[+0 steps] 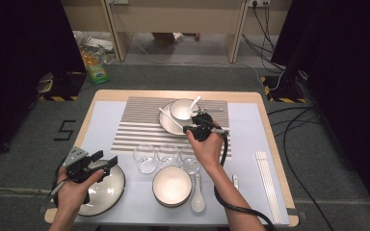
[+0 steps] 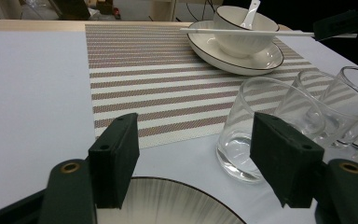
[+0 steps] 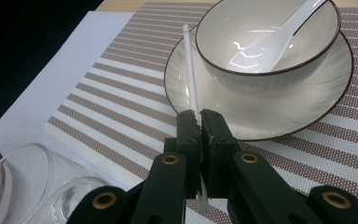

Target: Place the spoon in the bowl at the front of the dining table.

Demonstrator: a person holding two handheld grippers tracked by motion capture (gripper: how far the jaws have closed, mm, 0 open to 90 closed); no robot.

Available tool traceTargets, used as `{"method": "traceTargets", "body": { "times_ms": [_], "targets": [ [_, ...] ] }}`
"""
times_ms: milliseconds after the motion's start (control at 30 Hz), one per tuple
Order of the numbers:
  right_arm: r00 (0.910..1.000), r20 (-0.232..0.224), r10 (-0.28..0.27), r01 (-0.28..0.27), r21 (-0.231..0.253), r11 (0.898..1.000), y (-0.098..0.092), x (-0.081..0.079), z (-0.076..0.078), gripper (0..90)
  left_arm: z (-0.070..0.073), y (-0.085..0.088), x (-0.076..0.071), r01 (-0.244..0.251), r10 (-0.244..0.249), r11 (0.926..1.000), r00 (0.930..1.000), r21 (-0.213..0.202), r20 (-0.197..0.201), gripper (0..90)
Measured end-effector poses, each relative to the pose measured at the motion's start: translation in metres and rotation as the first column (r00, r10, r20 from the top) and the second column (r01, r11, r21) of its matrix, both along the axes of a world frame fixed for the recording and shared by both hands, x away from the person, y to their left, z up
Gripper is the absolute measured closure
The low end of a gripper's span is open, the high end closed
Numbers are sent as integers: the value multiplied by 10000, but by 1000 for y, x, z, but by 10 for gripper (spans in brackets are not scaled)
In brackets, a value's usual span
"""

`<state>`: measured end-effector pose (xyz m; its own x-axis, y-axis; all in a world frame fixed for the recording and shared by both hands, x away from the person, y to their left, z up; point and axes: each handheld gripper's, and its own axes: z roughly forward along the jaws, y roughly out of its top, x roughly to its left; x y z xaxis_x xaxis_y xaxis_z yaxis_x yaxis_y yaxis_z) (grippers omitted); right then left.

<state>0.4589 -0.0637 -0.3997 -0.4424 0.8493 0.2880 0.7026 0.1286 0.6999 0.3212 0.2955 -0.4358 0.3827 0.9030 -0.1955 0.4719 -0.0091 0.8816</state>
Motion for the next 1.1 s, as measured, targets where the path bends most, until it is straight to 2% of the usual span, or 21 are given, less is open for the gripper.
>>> {"method": "traceTargets", "body": {
  "times_ms": [367, 600, 1100],
  "targets": [
    [9982, -385, 469, -488, -482, 9976, -1, 5, -4, 866, 0, 0, 0, -12, 12, 10000, 10000, 8, 27, 322],
    [9950, -438, 898, -938, -1000, 9906, -2, 10, -4, 865, 0, 0, 0, -24, 24, 10000, 10000, 62, 31, 322],
    [9911, -731, 1111, -1213, -1530, 9808, -1, 17, -11, 864, 0, 0, 0, 3, -4, 10000, 10000, 8, 56, 322]
  ]
}}
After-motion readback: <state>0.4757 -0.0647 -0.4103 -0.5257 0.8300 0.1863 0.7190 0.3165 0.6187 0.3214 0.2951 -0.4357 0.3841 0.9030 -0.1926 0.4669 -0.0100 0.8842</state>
